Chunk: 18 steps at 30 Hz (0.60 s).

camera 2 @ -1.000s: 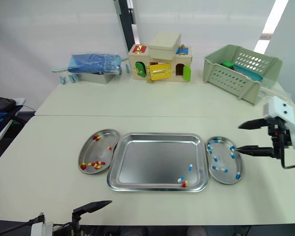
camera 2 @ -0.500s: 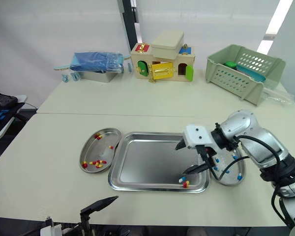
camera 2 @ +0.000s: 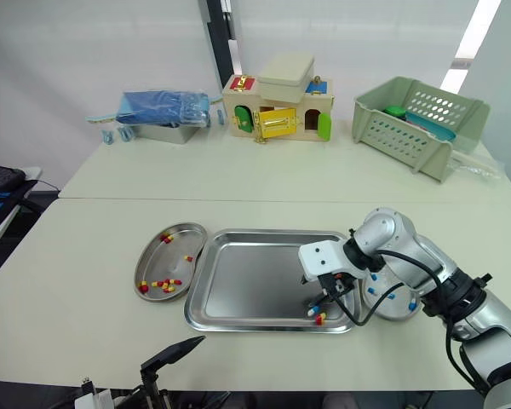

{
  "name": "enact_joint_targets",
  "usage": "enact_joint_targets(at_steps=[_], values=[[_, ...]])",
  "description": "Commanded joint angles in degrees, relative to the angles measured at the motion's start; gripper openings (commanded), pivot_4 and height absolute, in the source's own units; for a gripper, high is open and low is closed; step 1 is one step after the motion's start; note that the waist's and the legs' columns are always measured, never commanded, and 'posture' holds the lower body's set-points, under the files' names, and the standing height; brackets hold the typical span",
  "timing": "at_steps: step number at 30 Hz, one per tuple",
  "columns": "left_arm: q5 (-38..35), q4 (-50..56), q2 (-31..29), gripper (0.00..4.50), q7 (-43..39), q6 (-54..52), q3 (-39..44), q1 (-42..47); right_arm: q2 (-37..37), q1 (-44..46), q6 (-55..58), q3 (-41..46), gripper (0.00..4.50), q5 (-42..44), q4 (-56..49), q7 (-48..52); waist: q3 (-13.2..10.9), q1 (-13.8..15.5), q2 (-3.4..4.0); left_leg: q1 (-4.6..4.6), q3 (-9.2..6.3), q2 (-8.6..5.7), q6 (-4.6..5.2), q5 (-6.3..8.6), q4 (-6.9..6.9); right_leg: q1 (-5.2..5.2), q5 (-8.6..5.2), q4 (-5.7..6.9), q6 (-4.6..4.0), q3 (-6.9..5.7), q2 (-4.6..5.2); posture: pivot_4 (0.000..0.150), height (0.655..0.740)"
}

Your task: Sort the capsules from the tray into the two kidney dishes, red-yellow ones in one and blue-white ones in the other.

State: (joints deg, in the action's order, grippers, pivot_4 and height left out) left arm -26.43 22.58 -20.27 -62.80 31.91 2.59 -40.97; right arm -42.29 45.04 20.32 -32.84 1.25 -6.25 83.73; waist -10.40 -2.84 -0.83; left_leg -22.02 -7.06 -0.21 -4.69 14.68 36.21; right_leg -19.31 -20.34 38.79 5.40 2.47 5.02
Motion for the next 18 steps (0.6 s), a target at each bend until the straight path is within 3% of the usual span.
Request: enact_joint_targets(at_steps=[1,18], values=[[-0.41,0.22,-1.06,4.5,0.84,1.36,-0.56,-0.64,0.58,1.03,-1.71,0.18,2.52,-1.37,-0.22,0.34,0.0,0.0,0.0,0.0,0.0,0.0,0.0,0.0,0.0,0.0,0.0,0.0,0.0,0.0,0.0,0.15,0.74],[-2.03,1.22,-4.07,4.5,3.86,0.56,-0.21,-0.67,1.28,-1.01,-5.8,-1.45,2.52,-5.76,0.11,0.91,-0.01,-0.01,0.0,0.0,-0.01,0.0,0.0,0.0,-0.01,0.0,0.0,0.0,0.0,0.0,0.0,0.15,0.74]])
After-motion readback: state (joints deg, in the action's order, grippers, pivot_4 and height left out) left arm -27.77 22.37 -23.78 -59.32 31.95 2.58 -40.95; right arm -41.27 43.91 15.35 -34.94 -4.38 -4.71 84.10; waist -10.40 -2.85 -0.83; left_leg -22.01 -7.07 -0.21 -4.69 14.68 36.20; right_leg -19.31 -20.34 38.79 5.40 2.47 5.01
